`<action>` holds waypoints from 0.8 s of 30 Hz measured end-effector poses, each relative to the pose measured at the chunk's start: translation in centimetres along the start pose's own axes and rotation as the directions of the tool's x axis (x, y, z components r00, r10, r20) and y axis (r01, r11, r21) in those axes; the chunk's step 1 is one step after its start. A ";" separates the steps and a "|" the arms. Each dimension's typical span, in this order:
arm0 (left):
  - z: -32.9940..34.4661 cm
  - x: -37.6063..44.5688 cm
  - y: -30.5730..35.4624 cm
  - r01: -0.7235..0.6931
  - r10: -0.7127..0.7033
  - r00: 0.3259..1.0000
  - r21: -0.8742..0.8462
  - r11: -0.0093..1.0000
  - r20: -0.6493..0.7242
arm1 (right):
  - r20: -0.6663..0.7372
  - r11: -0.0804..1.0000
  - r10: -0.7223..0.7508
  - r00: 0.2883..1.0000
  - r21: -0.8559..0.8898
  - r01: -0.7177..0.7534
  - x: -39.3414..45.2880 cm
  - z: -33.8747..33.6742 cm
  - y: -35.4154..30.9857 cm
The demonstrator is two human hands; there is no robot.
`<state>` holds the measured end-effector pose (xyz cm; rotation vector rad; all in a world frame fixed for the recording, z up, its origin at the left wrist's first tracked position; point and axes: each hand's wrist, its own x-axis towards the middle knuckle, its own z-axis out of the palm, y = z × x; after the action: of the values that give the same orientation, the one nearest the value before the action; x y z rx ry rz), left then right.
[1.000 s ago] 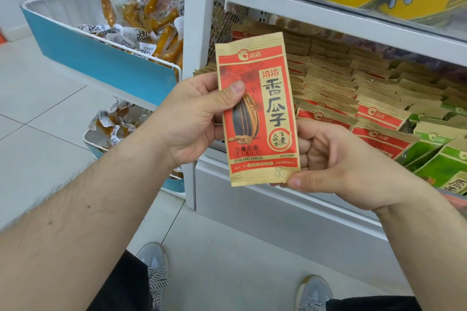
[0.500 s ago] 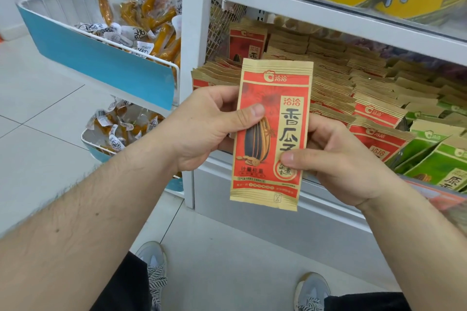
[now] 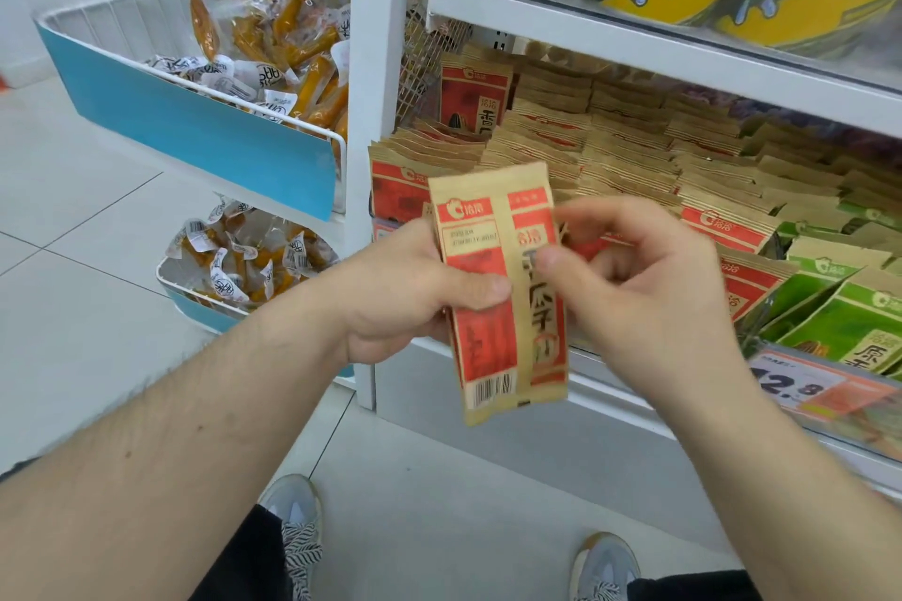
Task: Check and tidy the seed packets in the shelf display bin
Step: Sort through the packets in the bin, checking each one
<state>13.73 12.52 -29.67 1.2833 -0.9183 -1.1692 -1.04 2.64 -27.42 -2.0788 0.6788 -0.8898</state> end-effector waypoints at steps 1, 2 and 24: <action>-0.2 0.0 -0.1 0.026 -0.026 0.997 -0.007 1.000 0.069 | 0.013 0.987 0.105 0.994 0.125 -0.105 0.3 -0.5 -0.4; -0.3 -0.1 -0.3 0.039 -0.038 0.991 -0.012 0.999 0.127 | 0.080 0.944 0.194 0.978 0.255 -0.208 0.5 -0.8 -0.6; -0.3 0.2 -0.2 0.062 -0.060 0.994 -0.019 0.998 0.094 | 0.133 0.853 0.328 0.935 0.384 -0.354 1.1 -1.0 0.7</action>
<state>14.08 12.43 -29.89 1.2548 -0.9377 -1.2928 -1.25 1.00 -27.07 -1.5487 0.7328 -0.6879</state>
